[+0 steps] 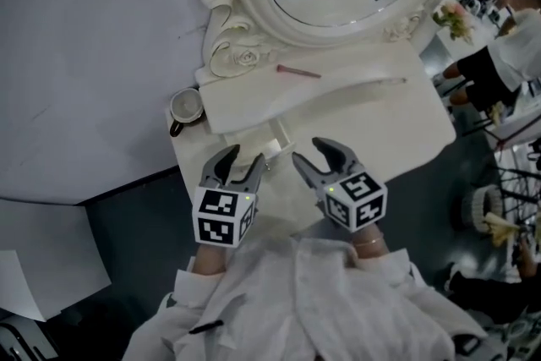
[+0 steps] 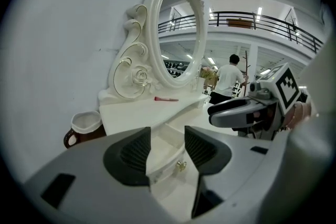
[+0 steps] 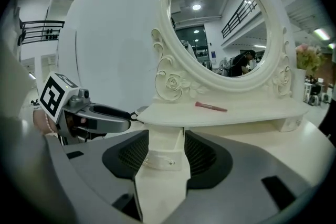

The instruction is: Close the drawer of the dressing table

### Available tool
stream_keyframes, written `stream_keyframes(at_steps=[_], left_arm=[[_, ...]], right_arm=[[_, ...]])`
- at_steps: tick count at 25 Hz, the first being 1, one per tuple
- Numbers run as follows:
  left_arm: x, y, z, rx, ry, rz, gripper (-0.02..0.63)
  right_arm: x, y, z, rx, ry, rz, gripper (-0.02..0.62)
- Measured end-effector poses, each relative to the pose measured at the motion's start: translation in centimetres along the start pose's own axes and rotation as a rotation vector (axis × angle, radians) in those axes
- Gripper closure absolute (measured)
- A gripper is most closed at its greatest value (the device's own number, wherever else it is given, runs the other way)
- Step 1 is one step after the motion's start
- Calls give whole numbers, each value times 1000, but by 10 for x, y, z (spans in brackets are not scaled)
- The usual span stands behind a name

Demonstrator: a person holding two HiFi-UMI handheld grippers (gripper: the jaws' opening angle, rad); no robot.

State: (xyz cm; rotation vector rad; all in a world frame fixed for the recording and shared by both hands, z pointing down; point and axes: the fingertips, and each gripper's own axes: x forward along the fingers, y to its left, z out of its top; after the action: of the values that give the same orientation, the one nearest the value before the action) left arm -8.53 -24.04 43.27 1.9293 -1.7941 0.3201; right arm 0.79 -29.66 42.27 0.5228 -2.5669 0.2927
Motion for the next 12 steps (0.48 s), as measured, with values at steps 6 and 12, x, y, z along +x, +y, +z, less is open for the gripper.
stream_keyframes(at_steps=[6,12], left_arm=[[-3,17,-24,43,71,17,397],[-4,42,-50,-18,101,99,397]], right_arm=[[21,1,-19,-71,85,47,402],[42,-11,-42,-33,135,79,398]])
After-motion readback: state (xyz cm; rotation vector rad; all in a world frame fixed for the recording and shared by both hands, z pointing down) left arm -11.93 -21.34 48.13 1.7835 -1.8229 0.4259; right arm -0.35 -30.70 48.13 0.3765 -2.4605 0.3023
